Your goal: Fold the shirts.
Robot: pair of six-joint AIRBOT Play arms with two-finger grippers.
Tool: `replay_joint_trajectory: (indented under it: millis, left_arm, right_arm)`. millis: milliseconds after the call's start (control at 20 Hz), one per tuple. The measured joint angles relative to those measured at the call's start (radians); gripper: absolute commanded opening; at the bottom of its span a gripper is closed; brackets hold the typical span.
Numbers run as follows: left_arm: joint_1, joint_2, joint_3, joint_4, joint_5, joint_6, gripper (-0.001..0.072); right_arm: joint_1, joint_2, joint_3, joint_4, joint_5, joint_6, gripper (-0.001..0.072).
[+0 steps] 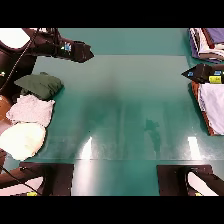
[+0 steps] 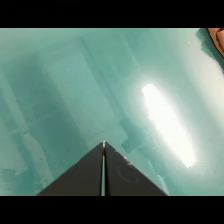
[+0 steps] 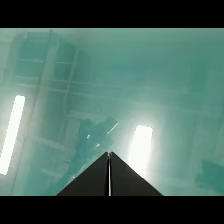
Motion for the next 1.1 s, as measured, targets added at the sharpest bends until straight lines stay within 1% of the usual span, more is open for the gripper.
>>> replay_joint_trajectory:
  millis: [600, 650, 700, 750, 850, 1000, 1100]
  left_arm:
    - [0.000, 0.000, 0.000, -0.004, 0.000, 0.000, 0.0028]
    - [0.000, 0.000, 0.000, -0.005, 0.004, 0.000, 0.0039]
    - [0.000, 0.000, 0.000, -0.003, 0.012, 0.007, 0.0331]
    - [0.003, 0.000, 0.000, 0.013, 0.021, 0.020, 0.0564]
    - [0.024, 0.000, -0.003, 0.107, 0.024, 0.016, 0.0556]
    - [0.104, -0.006, -0.048, 0.340, 0.006, -0.063, 0.0557]
    - [0.185, -0.015, -0.120, 0.440, 0.016, -0.106, 0.0557]
  right_arm:
    - [0.002, 0.000, 0.000, 0.001, 0.001, 0.000, 0.0019]
    - [0.002, 0.000, 0.000, 0.001, 0.001, 0.000, 0.0020]
    - [0.002, 0.000, 0.000, 0.001, 0.001, 0.000, 0.0019]
    - [0.002, 0.000, 0.000, 0.001, 0.001, 0.000, 0.0020]
    - [0.002, 0.000, 0.000, 0.001, 0.001, 0.000, 0.0020]
    - [0.002, 0.000, 0.000, 0.001, 0.001, 0.000, 0.0019]
    - [0.002, 0.000, 0.000, 0.001, 0.001, 0.000, 0.0020]
